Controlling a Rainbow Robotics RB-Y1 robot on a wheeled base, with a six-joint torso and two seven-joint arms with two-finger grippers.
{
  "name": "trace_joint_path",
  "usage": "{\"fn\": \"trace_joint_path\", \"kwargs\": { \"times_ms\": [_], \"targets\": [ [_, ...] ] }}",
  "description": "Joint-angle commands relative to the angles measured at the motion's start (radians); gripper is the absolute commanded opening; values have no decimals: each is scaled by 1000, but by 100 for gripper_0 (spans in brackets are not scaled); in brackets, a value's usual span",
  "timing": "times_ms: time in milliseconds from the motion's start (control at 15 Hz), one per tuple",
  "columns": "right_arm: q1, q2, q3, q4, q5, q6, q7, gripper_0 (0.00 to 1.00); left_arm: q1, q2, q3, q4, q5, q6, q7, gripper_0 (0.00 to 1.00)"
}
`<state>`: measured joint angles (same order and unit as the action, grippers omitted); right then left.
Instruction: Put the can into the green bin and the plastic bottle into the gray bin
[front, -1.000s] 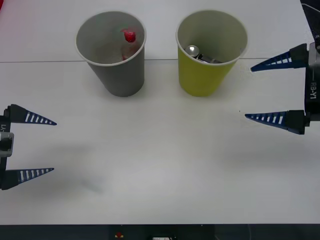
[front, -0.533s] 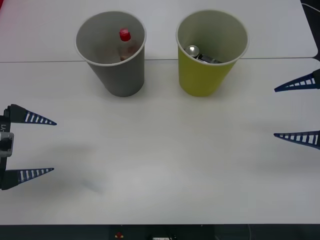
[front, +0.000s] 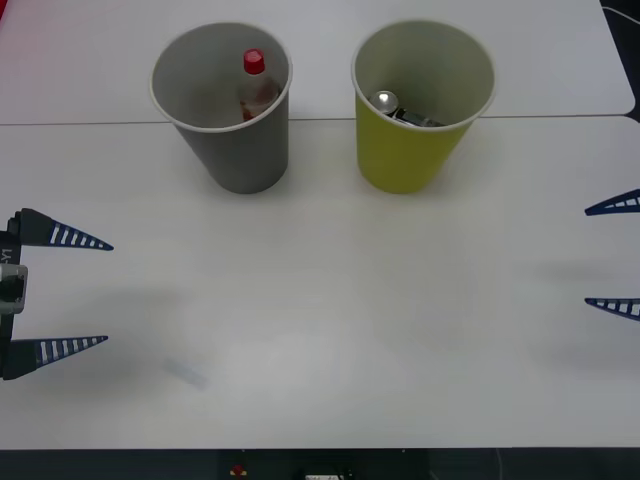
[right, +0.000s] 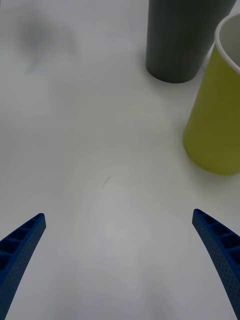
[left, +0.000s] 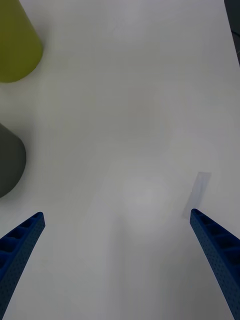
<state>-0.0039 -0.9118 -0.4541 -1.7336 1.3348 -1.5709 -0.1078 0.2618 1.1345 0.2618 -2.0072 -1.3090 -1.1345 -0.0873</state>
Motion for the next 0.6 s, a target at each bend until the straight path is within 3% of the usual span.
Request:
{"fn": "trace_joint_path", "kwargs": {
  "times_ms": [67,333,600],
  "targets": [
    [16,-10,0,0,17,0,10,100,0,0,0,0,0,0,0,100],
    [16,-13,-5,-1,76,0,13,100,0,0,0,0,0,0,0,100],
    [16,-15,-5,0,81,0,13,100,0,0,0,0,0,0,0,100]
  ]
}}
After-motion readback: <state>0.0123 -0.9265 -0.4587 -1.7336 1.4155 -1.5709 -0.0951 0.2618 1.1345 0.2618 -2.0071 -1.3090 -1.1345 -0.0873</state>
